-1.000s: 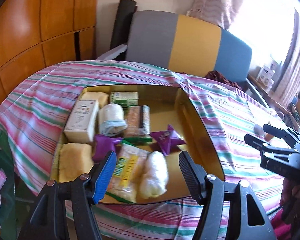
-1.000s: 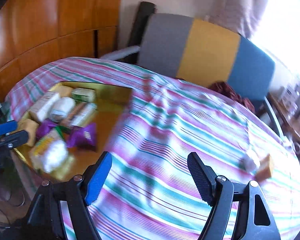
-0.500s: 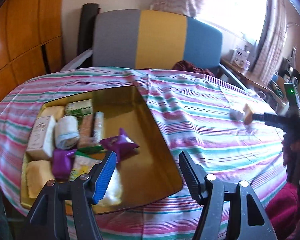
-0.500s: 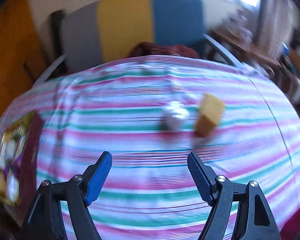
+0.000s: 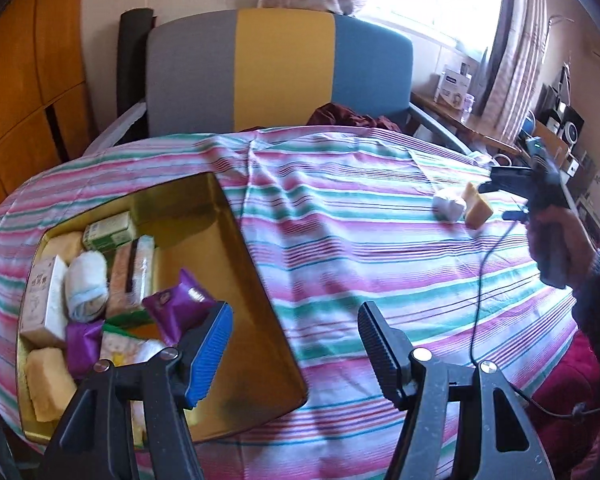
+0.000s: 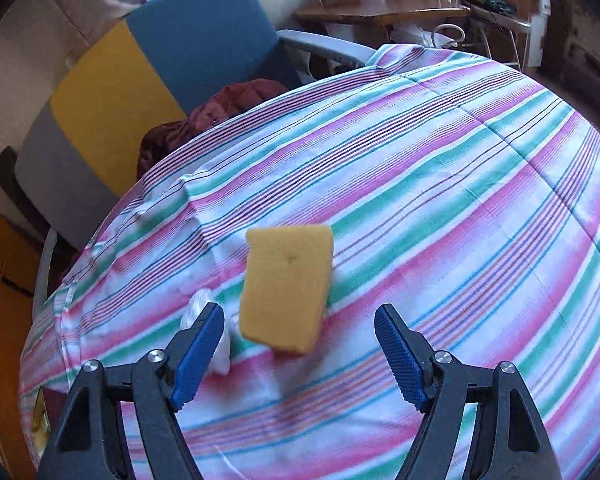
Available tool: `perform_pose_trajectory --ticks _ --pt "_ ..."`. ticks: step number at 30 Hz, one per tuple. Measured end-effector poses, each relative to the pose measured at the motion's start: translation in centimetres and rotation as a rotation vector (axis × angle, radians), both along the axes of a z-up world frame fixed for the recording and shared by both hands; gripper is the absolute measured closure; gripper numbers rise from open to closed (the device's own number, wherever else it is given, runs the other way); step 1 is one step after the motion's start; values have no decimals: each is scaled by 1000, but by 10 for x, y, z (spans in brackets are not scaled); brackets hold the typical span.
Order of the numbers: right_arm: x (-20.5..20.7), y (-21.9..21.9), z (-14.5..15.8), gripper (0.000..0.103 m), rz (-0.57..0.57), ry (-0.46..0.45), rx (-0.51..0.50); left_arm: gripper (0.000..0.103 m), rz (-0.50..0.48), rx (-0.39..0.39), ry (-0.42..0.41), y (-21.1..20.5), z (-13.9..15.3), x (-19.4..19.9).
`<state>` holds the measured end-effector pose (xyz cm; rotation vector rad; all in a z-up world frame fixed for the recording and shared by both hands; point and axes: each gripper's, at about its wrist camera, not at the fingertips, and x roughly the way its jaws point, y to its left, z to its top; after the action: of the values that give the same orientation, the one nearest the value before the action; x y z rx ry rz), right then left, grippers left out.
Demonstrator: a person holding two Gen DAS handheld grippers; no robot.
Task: Organize objects
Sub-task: 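Grasp the yellow sponge with the right tool while the left tool returns to the cloth, then grasp the white plastic bundle with the left tool while the right tool holds the sponge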
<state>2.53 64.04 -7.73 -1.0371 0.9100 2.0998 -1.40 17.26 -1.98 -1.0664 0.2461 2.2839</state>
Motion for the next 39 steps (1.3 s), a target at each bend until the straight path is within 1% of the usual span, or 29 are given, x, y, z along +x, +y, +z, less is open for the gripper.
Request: perform_pose_trajectory --ticks 3,4,5,6,7,10,17,21,27,32,35,36,37,39 --pt "-17 7 -12 25 6 -34 -10 37 -24 -12 18 17 4 -1" --pt "-20 8 -16 28 13 -47 -14 37 -30 -18 23 22 4 -1" --pt "-25 9 -22 36 31 -67 -18 37 -35 -24 30 29 5 -2" --pt "-30 9 -27 60 58 -96 -12 37 -40 -27 35 34 6 -2" --pt "-32 8 -29 60 82 -107 -4 37 -46 -29 40 38 7 -2" --pt "-29 -2 -20 61 134 -112 61 37 -65 -35 53 52 7 -2" --pt "5 -23 2 61 227 -131 143 37 -116 -42 59 75 6 0" --pt "27 -29 7 61 237 -130 157 37 -137 -44 60 86 5 4" --pt "40 -28 1 61 222 -115 163 37 -159 -61 56 99 1 9" --pt "42 -25 1 61 195 -118 174 37 -154 -75 24 113 -10 4" --pt "48 -18 4 61 163 -106 166 37 -141 -71 -31 127 -19 -5" --pt "50 -16 5 61 154 -96 161 38 -142 -68 -47 131 -21 -7" --pt "52 -15 7 61 148 -85 154 41 -147 -67 -68 138 -25 -10" --pt "54 -14 9 61 139 -70 146 44 -171 -57 -102 155 -30 -14"
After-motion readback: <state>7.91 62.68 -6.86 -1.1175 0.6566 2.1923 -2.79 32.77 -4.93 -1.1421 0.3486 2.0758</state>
